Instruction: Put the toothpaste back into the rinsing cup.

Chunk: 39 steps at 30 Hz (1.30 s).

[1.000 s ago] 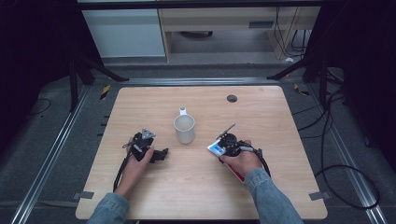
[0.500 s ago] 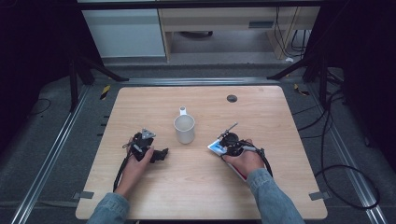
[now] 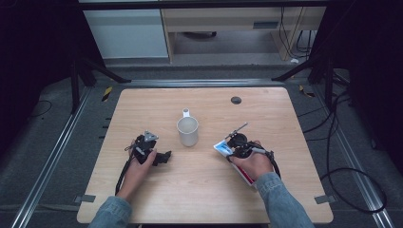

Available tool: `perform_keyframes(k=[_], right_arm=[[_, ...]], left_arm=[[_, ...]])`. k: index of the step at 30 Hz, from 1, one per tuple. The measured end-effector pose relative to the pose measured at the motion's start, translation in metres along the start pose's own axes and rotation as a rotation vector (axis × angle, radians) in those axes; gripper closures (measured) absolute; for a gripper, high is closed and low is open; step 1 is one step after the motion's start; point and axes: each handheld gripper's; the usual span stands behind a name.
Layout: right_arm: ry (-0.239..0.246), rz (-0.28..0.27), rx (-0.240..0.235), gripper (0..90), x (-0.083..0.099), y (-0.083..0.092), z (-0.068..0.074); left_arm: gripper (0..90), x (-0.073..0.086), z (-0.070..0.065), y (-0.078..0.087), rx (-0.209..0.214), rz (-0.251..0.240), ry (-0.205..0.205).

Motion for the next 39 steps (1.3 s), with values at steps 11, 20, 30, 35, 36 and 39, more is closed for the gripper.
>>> perform_keyframes(k=[11,20,30,35,36,39], right_arm=[[0.008,-0.006,0.014,72.8,-0.004,0.013,-0.001],[0.000,-0.060,0.023,73.1,-0.016,0.033,-0.004],[-0.011,-0.093,0.012,73.4,-0.026,0.052,-0.004],[-0.007,-0.100,0.017,73.5,-0.030,0.059,-0.004],[-0.005,-0.107,0.012,73.6,-0.030,0.060,-0.005],[-0.016,-0.110,0.010,73.6,-0.031,0.061,-0.005]], left_arm=[[0.0,0.000,0.000,0.000,0.000,0.002,-0.003],[0.0,0.000,0.000,0.000,0.000,0.002,-0.003],[0.0,0.000,0.000,0.000,0.000,0.002,-0.002],[0.0,0.000,0.000,0.000,0.000,0.002,-0.003],[0.0,0.000,0.000,0.000,0.000,0.002,-0.003],[0.0,0.000,0.000,0.000,0.000,0.000,0.000]])
Point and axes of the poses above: each handheld gripper's, and its own axes: y roughly backward along the jaws, x roughly out of its underside, z roughly to its left, and after that the axes turned 4 degrees about -y, right-handed
